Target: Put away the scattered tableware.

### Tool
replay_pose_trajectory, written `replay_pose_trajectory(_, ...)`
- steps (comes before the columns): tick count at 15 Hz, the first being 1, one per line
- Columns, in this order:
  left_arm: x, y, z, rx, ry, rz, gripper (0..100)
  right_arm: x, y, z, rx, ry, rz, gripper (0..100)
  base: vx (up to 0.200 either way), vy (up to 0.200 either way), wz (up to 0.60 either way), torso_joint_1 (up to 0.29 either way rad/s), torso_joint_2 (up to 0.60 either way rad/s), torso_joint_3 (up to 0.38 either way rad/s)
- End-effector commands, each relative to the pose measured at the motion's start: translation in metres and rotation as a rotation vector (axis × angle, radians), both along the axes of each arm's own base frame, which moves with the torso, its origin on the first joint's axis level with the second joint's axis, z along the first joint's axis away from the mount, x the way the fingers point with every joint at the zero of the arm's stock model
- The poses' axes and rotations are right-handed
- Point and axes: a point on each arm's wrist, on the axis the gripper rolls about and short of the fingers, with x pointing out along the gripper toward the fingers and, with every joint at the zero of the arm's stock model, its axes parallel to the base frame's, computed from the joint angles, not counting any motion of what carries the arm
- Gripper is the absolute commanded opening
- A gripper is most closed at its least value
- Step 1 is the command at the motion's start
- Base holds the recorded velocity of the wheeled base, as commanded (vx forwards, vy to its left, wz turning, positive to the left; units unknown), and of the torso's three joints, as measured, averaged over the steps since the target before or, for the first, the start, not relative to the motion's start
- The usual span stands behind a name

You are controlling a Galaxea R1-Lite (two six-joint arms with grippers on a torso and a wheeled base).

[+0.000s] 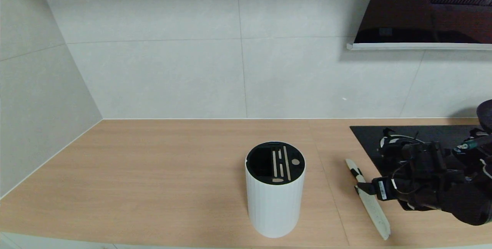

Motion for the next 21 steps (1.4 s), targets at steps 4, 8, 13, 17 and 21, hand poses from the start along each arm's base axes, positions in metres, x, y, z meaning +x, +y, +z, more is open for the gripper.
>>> replay_pose_trajectory(4, 0.0, 0.0, 0.0, 0.001, 0.0, 0.0, 100, 0.015, 0.004, -0.05, -0.039, 0.021, -0.034, 100, 0.0, 0.0, 0.0, 0.0, 0.0, 0.0)
replay_pose_trajectory(8, 0.0, 0.0, 0.0, -0.001, 0.0, 0.0, 100, 0.018, 0.005, -0.06, -0.019, 0.029, -0.051, 100, 0.0, 0.0, 0.0, 0.0, 0.0, 0.0)
replay_pose_trajectory(13, 0.0, 0.0, 0.0, -0.001, 0.0, 0.0, 100, 0.027, 0.006, -0.069, 0.024, -0.025, -0.081, 100, 0.0, 0.0, 0.0, 0.0, 0.0, 0.0)
replay_pose_trajectory(17, 0.0, 0.0, 0.0, -0.001, 0.0, 0.0, 100, 0.031, 0.01, -0.069, 0.05, -0.032, -0.095, 100, 0.0, 0.0, 0.0, 0.0, 0.0, 0.0)
replay_pose_trajectory(21, 0.0, 0.0, 0.0, -0.001, 0.0, 0.0, 100, 0.032, 0.011, -0.074, 0.048, -0.023, -0.095, 100, 0.0, 0.0, 0.0, 0.0, 0.0, 0.0)
